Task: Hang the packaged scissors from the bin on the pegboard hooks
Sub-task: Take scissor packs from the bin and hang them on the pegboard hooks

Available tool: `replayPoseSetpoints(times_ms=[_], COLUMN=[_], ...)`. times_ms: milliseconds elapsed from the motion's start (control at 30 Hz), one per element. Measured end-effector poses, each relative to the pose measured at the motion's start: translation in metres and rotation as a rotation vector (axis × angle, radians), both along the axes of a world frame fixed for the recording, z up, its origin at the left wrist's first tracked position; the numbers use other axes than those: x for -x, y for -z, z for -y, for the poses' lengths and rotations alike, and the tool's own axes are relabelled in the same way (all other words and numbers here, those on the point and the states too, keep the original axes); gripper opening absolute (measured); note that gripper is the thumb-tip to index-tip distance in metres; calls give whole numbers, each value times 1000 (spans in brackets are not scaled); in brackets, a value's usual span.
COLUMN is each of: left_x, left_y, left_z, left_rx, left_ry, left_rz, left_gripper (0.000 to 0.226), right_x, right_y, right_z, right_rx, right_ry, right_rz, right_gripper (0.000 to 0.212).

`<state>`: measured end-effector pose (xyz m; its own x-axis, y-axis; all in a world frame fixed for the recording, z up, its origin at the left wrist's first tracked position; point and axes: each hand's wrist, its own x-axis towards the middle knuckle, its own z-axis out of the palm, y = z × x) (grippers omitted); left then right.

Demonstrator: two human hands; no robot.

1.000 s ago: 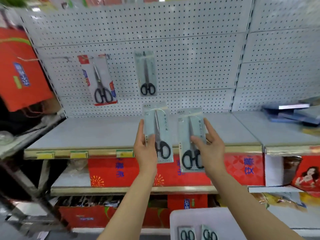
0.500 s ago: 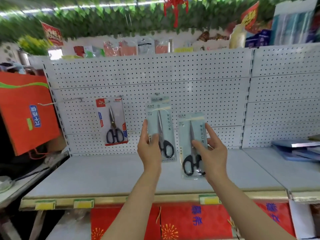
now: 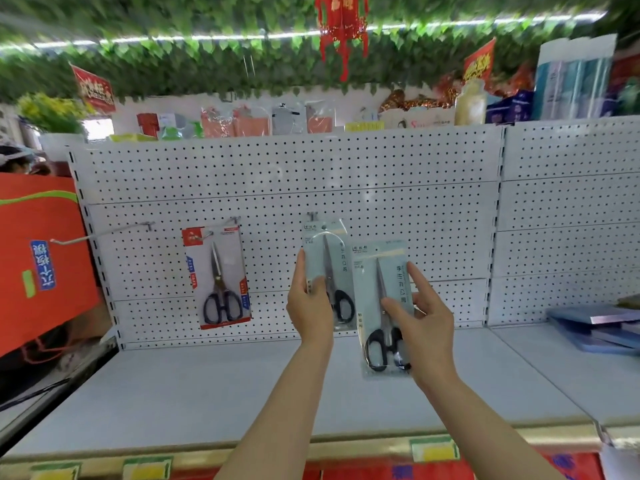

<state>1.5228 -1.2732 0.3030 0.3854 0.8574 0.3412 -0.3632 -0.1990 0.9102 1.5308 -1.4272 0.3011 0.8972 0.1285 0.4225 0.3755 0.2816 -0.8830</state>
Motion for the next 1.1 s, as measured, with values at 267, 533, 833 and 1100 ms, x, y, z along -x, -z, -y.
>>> replayPoseSetpoints(times_ms=[267, 533, 833, 1100], left_x=[-14, -26, -21, -2], left_y=[7, 15, 21, -48], left_z=[4, -3, -26, -47], left_rx=[-48, -93, -310, -871], left_ry=[-69, -183, -304, -160], left_rz=[-33, -149, -274, -216], left_gripper=[58, 56, 46, 59], right_x=[-6, -16, -28, -39], right_y=[-4, -3, -1, -17], right_z=[-1, -10, -35, -84], right_rx=[0, 11, 18, -15], right_ry=[-39, -61, -94, -153], right_rz=[24, 22, 13, 25], right_gripper=[65, 65, 64, 61])
